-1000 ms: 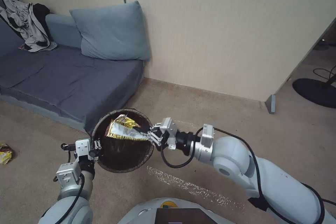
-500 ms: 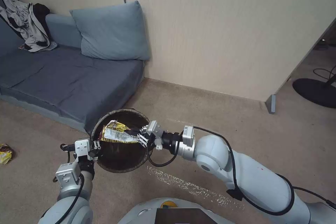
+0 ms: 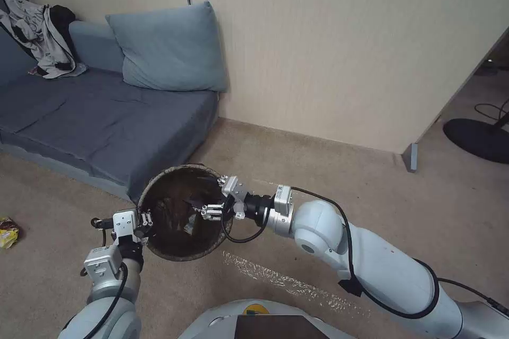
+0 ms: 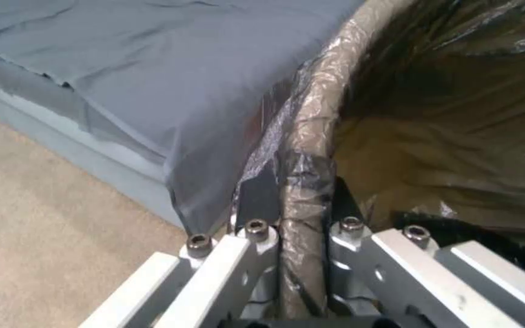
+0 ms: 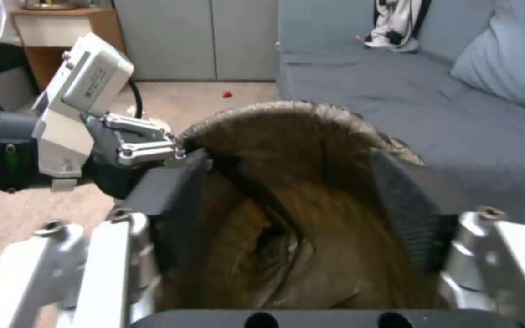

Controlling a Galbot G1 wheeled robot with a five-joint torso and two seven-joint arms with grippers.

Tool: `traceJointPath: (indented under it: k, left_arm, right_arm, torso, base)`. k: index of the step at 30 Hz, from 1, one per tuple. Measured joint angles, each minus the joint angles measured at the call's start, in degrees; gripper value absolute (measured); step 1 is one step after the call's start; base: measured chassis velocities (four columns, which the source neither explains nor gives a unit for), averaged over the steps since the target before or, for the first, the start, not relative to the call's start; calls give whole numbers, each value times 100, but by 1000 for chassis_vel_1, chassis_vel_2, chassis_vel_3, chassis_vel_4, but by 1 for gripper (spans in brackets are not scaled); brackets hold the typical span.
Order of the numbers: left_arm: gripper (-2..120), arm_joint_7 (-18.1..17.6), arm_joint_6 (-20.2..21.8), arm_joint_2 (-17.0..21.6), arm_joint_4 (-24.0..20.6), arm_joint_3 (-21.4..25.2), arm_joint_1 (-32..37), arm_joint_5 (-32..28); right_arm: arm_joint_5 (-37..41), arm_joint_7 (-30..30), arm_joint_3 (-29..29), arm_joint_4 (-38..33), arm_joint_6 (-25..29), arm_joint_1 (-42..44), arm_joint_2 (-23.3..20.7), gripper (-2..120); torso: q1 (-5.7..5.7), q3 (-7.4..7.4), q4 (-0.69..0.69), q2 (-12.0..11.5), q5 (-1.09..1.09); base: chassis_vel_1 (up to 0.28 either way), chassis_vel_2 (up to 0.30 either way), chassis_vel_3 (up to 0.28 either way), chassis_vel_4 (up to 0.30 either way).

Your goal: Pick up the trash bin, then pick up the garbage from the floor and place it into the trash bin.

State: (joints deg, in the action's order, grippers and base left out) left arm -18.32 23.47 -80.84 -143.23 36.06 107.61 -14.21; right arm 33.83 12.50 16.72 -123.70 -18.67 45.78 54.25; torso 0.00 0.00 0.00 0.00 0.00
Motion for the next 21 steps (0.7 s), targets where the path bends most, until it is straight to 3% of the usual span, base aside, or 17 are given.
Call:
traceJointPath:
  k: [6,9,12,15,21]
  left_arm:
    - [3,0,14,11,0,1,-9,-2]
    - [3,0,18,18,0,7,-13,-5]
    - [3,-1,20,29,0,19,-19,-10]
    - [3,0,21,43,0,29,-36,-27]
    - [3,-1,22,14,0,22,-83,-27]
  right_arm:
    - [189,-38,-160,-106,37,58,6,93]
    - [440,-58,-354,-209,67,122,5,98]
    - [694,-70,-672,-349,83,259,-21,100]
    - [781,9,-1403,-483,131,639,-169,100]
    - [773,-126,-1897,-643,377,1120,-389,100]
  torso:
    - [0,0,0,0,0]
    - [0,0,0,0,0]
    - [0,0,1,0,1]
    - [0,0,-1,0,1]
    - [0,0,-1,0,1]
  base:
    - [0,0,0,0]
    - [0,0,0,0]
    - [0,0,0,0]
    - [0,0,0,0]
    - [0,0,0,0]
